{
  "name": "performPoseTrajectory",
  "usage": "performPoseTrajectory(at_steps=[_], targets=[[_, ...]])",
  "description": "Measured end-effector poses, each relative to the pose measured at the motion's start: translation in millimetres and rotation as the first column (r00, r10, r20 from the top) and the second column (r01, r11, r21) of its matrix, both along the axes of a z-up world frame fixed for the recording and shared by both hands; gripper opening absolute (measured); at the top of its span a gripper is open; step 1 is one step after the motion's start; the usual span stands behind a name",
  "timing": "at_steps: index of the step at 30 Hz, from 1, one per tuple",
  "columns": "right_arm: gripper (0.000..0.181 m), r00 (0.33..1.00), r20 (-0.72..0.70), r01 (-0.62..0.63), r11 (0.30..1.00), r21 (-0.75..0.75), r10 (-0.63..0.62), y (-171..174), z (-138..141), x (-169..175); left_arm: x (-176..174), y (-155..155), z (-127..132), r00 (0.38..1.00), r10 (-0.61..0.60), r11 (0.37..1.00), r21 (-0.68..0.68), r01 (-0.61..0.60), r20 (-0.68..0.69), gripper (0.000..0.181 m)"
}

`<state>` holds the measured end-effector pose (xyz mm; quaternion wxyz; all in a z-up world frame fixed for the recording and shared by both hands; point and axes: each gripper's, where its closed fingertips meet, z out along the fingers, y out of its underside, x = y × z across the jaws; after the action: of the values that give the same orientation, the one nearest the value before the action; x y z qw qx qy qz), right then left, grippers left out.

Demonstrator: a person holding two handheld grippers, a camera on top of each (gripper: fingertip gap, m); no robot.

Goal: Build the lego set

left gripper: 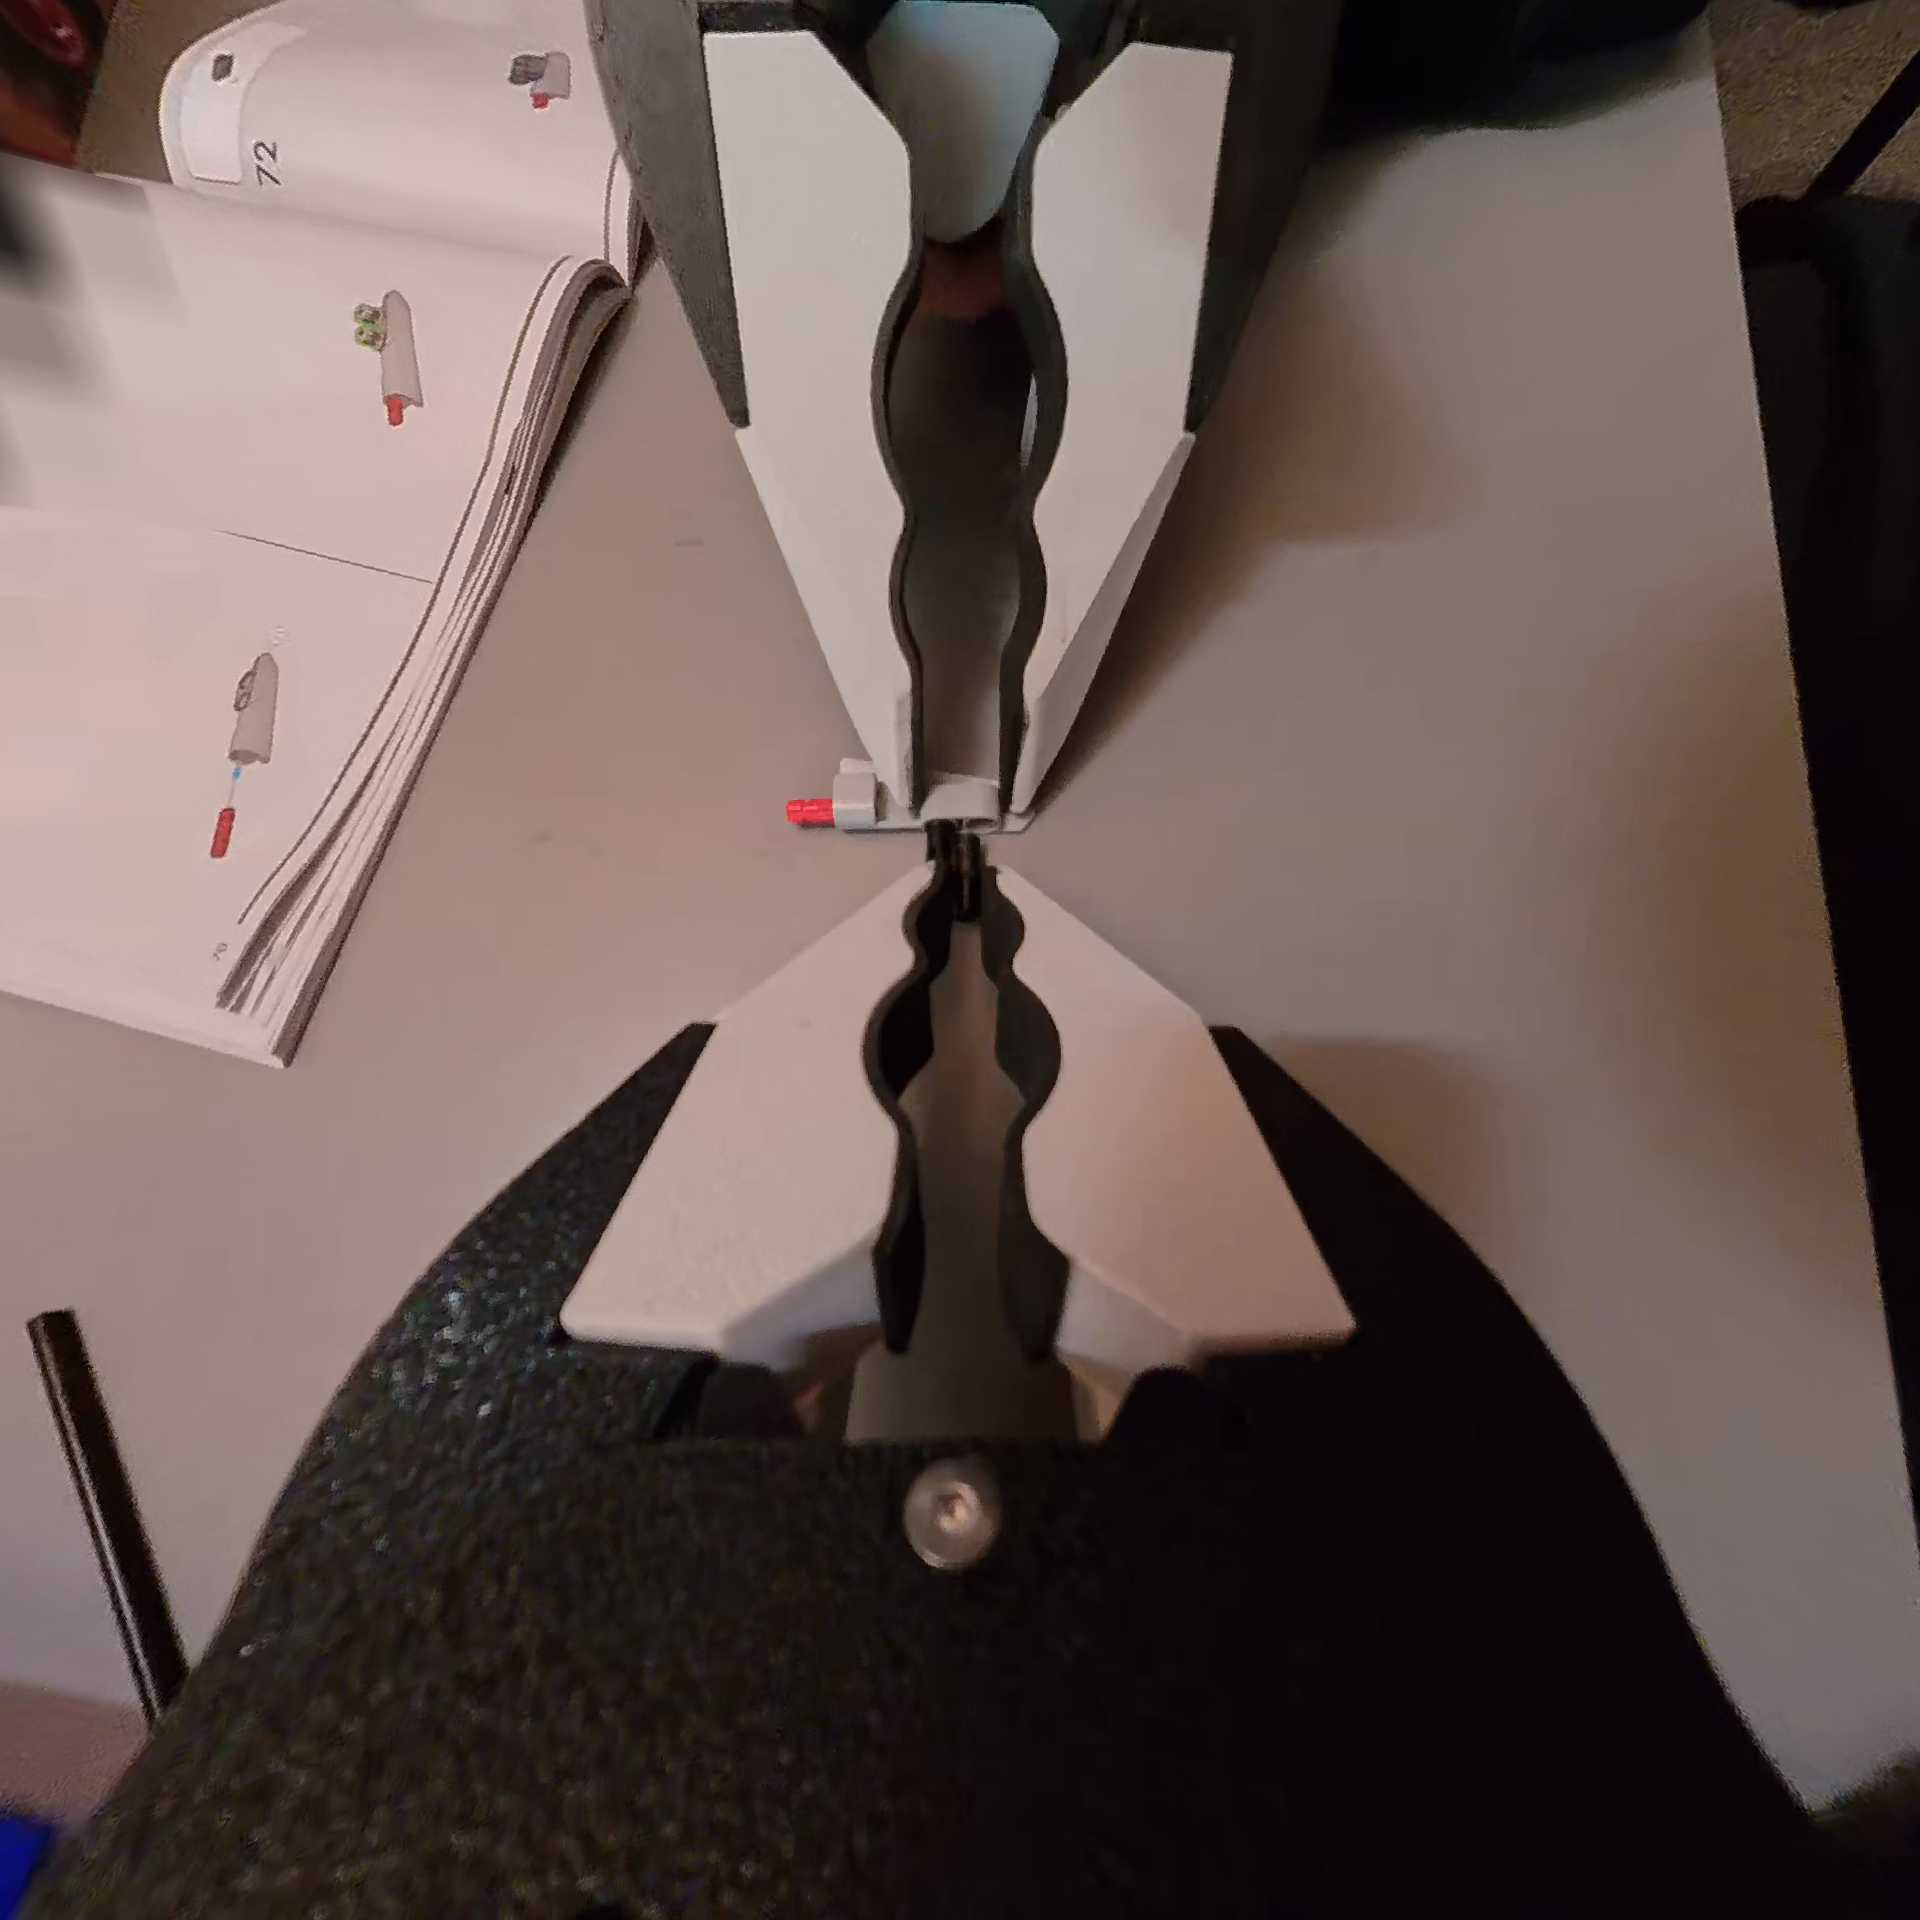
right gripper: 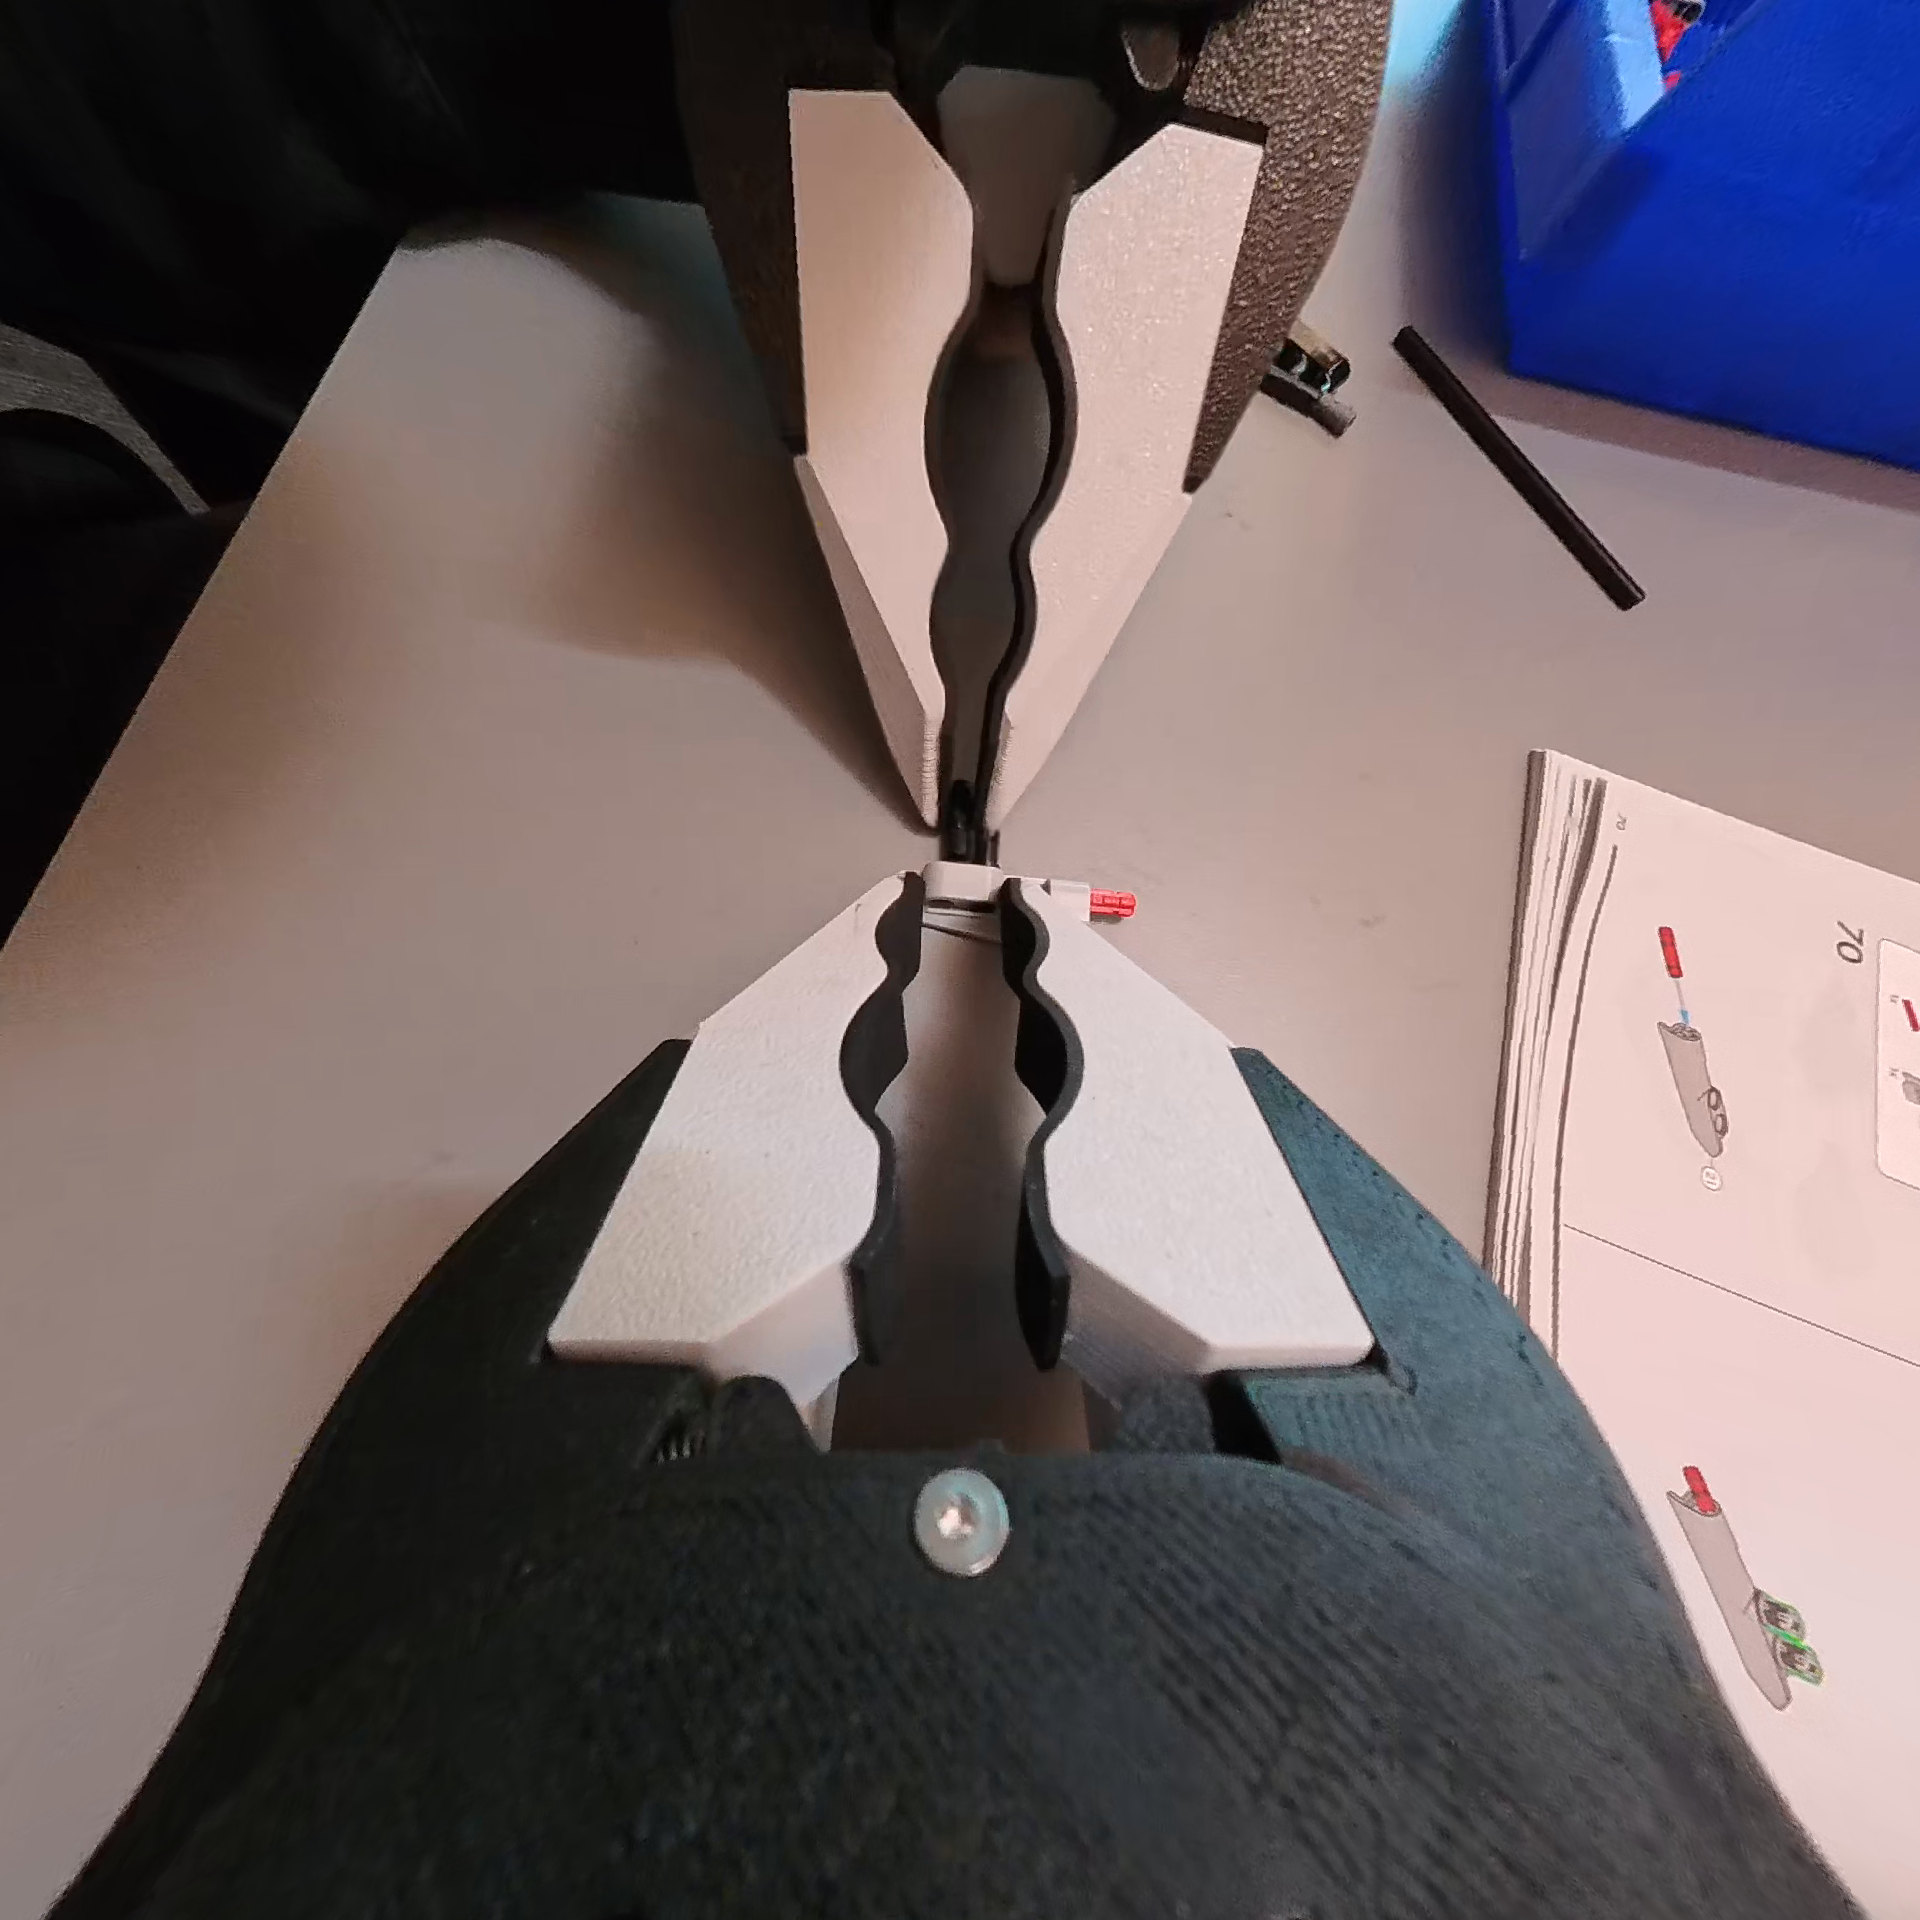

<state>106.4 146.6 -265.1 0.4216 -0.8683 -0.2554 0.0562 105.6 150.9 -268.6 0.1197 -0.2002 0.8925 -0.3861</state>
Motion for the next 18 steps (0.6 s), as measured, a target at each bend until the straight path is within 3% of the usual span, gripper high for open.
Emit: performPoseTrajectory(at_steps=[11, 18], targets=[[0.014, 1.0, 0.003, 0.024, 1.0, 0.001, -0.024, 0.1, -0.2, -0.2, -1.6, -0.1, -0.5, 0.999, 0.024, 1.0, 0.001, -0.024, -0.023, 0.002], [0.014, 0.998, 0.006, 0.061, 0.998, 0.003, -0.061, 0.6, 0.1, 0.1, -0.3, 0.2, -0.5, 0.995, 0.099, 0.995, 0.009, -0.099, -0.011, 0.002]])
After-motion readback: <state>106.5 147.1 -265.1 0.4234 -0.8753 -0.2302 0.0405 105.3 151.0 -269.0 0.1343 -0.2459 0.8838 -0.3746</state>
